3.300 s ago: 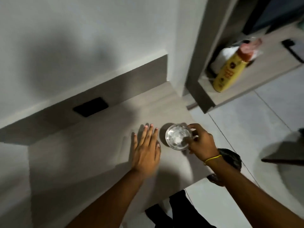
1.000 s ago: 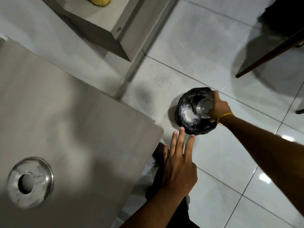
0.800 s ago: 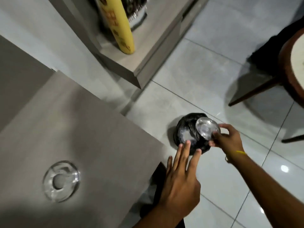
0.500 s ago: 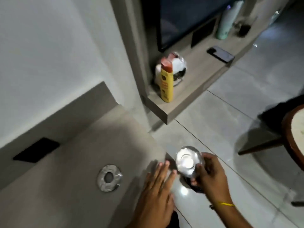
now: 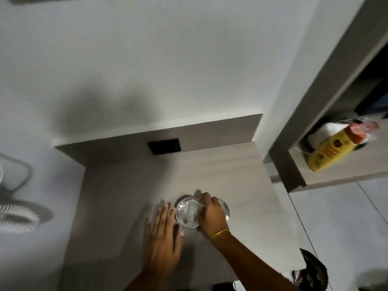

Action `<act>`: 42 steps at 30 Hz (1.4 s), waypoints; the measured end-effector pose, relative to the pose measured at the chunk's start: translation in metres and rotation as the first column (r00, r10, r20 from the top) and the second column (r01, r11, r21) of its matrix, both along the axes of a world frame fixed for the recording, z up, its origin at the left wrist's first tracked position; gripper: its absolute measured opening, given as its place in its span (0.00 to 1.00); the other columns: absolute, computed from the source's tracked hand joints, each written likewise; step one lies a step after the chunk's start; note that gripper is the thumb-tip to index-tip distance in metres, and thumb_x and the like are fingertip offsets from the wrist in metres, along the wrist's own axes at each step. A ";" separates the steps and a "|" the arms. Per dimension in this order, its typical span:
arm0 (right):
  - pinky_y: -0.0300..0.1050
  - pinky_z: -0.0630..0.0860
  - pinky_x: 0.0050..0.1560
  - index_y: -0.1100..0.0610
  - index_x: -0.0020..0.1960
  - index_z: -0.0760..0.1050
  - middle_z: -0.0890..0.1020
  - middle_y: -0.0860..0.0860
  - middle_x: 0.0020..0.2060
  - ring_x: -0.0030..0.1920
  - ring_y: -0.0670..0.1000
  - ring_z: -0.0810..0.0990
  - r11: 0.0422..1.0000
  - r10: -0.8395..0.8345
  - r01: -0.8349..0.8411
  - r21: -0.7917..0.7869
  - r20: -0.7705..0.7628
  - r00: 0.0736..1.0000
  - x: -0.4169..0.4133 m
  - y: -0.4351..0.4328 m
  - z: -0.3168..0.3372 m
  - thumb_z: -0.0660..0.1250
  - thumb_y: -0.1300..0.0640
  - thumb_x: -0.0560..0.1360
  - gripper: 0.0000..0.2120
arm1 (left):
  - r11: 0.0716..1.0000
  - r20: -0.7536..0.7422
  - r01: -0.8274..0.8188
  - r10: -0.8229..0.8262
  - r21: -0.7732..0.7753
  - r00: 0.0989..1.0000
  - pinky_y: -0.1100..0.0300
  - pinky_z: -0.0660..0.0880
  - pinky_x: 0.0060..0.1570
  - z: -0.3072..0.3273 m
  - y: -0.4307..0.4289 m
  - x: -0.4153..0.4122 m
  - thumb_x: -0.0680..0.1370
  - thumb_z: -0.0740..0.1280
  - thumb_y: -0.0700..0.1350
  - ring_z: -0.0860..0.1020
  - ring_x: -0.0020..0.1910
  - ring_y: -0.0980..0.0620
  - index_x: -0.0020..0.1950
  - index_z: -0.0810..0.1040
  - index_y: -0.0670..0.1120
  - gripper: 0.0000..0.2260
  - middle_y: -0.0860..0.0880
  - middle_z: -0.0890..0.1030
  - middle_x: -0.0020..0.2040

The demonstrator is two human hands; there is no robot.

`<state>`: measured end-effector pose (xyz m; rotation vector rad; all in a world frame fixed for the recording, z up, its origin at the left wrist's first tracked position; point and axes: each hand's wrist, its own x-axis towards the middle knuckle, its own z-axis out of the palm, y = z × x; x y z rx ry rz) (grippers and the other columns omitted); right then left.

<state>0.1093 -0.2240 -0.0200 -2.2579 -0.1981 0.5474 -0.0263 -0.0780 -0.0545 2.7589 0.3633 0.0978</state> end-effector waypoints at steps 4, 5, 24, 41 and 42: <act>0.52 0.74 0.61 0.61 0.68 0.74 0.79 0.62 0.62 0.61 0.64 0.80 0.985 0.143 -0.148 -0.092 -0.060 0.988 0.005 0.035 -0.019 0.65 0.68 0.75 0.21 | 0.998 -0.085 -0.057 0.058 0.006 0.995 0.31 0.63 0.76 -0.024 0.014 -0.017 0.84 0.56 0.61 0.57 0.86 0.42 0.86 0.61 0.47 0.33 0.44 0.59 0.88; 0.53 0.74 0.61 0.61 0.67 0.74 0.79 0.62 0.61 0.61 0.65 0.80 0.982 0.157 -0.163 -0.099 -0.068 0.985 0.005 0.041 -0.022 0.64 0.70 0.74 0.22 | 0.998 -0.105 -0.066 0.067 0.007 0.992 0.31 0.64 0.75 -0.030 0.016 -0.020 0.84 0.56 0.61 0.58 0.86 0.41 0.86 0.62 0.46 0.33 0.42 0.59 0.87; 0.60 0.81 0.58 0.39 0.80 0.58 0.61 0.48 0.78 0.74 0.59 0.66 0.725 0.408 -0.355 -0.591 -0.047 0.912 0.005 -0.017 -0.009 0.72 0.45 0.64 0.46 | 0.991 -0.151 -0.106 0.117 0.079 0.982 0.33 0.53 0.79 -0.082 0.027 -0.036 0.81 0.64 0.62 0.55 0.87 0.43 0.85 0.63 0.45 0.37 0.44 0.60 0.88; 0.59 0.82 0.55 0.49 0.77 0.64 0.69 0.56 0.70 0.64 0.63 0.71 0.763 0.556 -0.464 -0.450 0.089 0.827 -0.020 0.069 0.007 0.69 0.42 0.62 0.44 | 0.989 -0.109 -0.102 0.114 0.106 0.987 0.29 0.58 0.77 -0.076 0.026 -0.033 0.80 0.61 0.59 0.58 0.85 0.42 0.82 0.70 0.41 0.35 0.40 0.66 0.85; 0.59 0.82 0.55 0.49 0.78 0.63 0.68 0.56 0.71 0.65 0.63 0.71 0.748 0.568 -0.475 -0.463 0.078 0.819 -0.021 0.073 0.005 0.69 0.42 0.63 0.45 | 0.989 -0.110 -0.105 0.117 0.104 0.987 0.29 0.58 0.77 -0.076 0.025 -0.033 0.80 0.61 0.58 0.57 0.85 0.42 0.81 0.70 0.41 0.34 0.40 0.66 0.84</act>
